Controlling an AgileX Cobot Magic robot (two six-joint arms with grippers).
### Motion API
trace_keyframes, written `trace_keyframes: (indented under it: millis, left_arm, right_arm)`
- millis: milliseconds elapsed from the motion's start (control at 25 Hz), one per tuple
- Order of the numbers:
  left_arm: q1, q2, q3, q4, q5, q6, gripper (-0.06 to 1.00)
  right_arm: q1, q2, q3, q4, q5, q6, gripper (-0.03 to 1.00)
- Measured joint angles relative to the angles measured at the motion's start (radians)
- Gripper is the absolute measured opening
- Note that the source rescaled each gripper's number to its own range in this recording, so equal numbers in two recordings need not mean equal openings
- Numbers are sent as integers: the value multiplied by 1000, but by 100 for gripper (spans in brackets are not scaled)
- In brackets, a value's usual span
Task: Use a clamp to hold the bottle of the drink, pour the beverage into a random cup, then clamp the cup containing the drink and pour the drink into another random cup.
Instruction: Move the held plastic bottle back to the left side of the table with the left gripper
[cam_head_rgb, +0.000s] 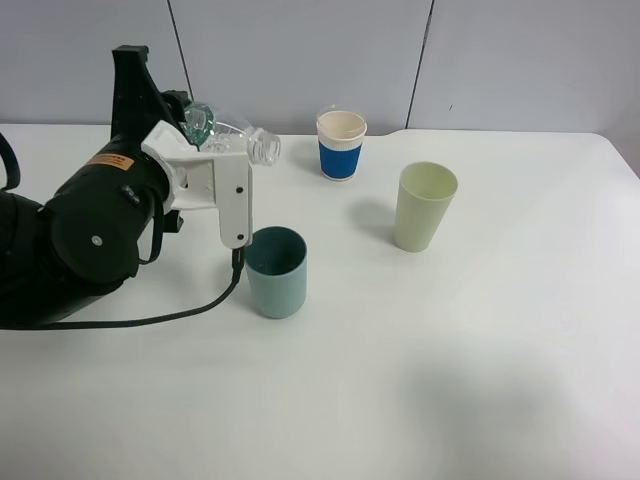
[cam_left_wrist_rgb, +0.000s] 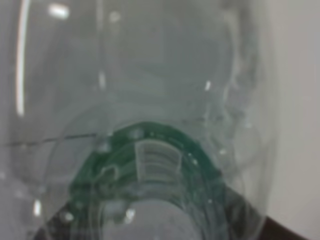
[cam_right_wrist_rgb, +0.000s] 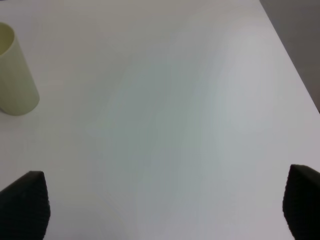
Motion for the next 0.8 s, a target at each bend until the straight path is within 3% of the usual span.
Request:
trace_keyframes:
  millis: [160,560,800]
  left_arm:
    - [68,-51,0,114,55,-257,0]
    - [349,-111,0,512,263,-1249,0]
    - [552,-111,0,804,348,-1754,0]
  right_arm:
    - [0,0,0,0,0,0,77]
    - [0,0,0,0,0,0,77]
    - [0,0,0,0,0,0,77]
